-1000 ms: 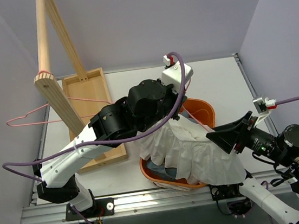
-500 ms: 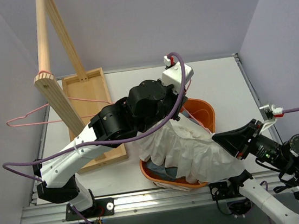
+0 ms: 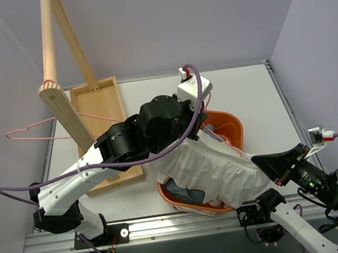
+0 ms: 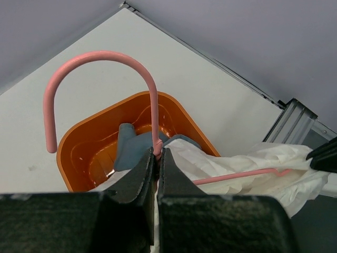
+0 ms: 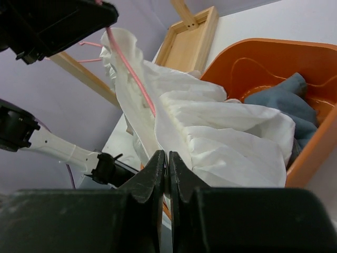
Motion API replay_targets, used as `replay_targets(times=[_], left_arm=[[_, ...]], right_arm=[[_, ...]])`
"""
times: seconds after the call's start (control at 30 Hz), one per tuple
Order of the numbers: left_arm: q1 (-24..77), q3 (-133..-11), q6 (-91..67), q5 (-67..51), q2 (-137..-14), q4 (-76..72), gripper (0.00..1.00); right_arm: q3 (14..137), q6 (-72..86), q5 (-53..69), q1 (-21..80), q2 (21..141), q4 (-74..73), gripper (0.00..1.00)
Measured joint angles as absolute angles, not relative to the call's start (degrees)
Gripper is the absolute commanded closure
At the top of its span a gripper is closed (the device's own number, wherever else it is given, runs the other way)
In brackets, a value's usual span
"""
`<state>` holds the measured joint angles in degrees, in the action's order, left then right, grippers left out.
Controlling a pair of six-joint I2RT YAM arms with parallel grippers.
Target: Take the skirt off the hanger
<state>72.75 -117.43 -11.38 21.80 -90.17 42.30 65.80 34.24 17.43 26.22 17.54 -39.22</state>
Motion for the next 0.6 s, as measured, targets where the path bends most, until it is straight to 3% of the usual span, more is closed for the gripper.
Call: replay_targets(times=[0.27, 0.6], left_arm=[[72.9, -104.5, -13.6, 20.0, -80.1, 37.2, 0.98], [73.1, -103.0, -16.0, 18.4, -74.3, 32.8, 0.98]], right_arm=[[67.3, 38.7, 9.7, 26.2, 12.0, -47.4, 1.00], [66.8, 42.7, 7.0, 26.2, 7.6, -51.2, 1.00]])
